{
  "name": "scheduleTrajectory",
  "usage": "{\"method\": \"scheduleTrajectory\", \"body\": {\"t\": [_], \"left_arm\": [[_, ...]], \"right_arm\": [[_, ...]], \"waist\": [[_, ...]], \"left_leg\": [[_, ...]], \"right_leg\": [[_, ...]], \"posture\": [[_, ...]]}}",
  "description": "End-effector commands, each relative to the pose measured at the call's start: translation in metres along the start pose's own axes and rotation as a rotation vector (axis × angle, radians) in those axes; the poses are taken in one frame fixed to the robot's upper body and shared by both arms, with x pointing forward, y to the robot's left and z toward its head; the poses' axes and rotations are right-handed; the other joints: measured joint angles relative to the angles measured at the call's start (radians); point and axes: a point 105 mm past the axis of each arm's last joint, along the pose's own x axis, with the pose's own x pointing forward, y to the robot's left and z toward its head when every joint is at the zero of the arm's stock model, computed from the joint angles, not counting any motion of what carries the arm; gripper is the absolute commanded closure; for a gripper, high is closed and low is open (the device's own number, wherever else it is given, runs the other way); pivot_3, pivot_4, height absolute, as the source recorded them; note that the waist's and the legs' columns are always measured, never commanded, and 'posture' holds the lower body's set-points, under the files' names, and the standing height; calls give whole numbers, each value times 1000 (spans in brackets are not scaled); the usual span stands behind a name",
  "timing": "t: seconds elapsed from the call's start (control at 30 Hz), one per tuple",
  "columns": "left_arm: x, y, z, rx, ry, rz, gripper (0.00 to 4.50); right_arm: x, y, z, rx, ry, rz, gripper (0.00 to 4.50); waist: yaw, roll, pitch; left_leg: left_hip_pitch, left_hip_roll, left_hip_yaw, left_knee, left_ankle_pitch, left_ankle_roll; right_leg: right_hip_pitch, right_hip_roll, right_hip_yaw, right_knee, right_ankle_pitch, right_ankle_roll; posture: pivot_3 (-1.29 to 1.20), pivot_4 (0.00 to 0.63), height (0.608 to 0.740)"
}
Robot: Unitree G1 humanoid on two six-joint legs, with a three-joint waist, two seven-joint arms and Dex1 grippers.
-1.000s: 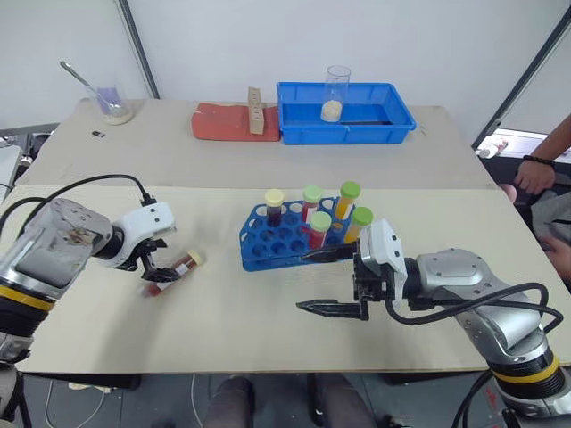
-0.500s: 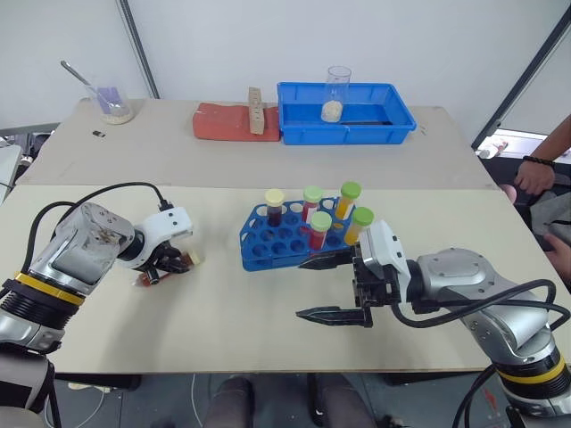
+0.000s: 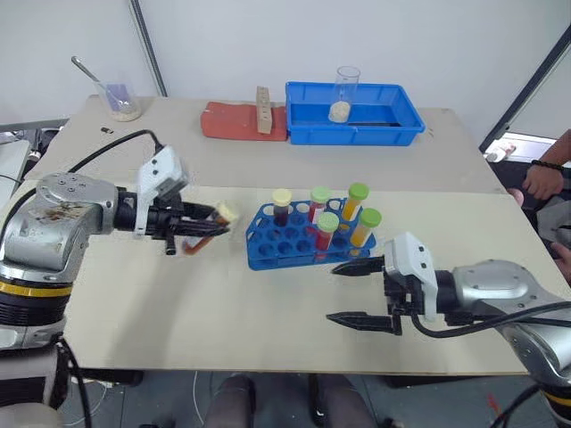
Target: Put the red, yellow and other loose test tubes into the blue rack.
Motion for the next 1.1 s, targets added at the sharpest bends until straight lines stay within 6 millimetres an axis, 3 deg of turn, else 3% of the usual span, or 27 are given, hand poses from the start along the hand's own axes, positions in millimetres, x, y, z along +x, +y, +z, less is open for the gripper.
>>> {"method": "scheduleTrajectory", "body": {"t": [0.03, 0.23, 0.43, 0.6, 0.9, 1.1], "left_arm": [[12, -8, 21, 13, -148, 5, 3566], [55, -4, 27, 16, -345, 107, 3566], [82, 3, 21, 18, -424, 192, 3566], [99, -2, 11, 21, -420, 164, 3566], [110, -7, -2, 16, -416, 151, 3566], [113, -3, -10, 17, -429, 194, 3566]], "right_arm": [[-9, 1, 11, -44, -4, -27, 369], [-15, 0, 36, -47, -105, -39, 369], [-21, 3, 37, -41, -72, -47, 369], [-24, 5, 33, -15, -41, -79, 369], [-32, -5, 19, -3, 49, -193, 369], [-32, -8, 19, -13, 44, -221, 369]], "waist": [[-1, 0, 0], [-10, 0, 0], [-9, 0, 0], [-9, 0, 0], [-10, 0, 0], [-10, 0, 0]], "left_leg": [[1, 0, 0, 1, 0, 0], [3, 0, -1, 1, 0, 0], [3, 0, -1, 0, 0, 0], [3, 0, -1, 0, 0, 0], [3, 0, -1, 0, 0, 0], [3, 0, -1, 0, 0, 0]], "right_leg": [[1, 0, 0, 1, 0, 0], [3, 1, 1, 1, 2, 0], [3, 1, 1, 0, 2, -1], [3, 1, 1, -1, 2, 0], [3, 1, 2, -1, 2, 0], [3, 1, 1, -1, 2, 0]], "posture": [[0, 150, 740], [0, 150, 740], [0, 150, 740], [0, 150, 740], [0, 150, 740], [0, 150, 740]]}}
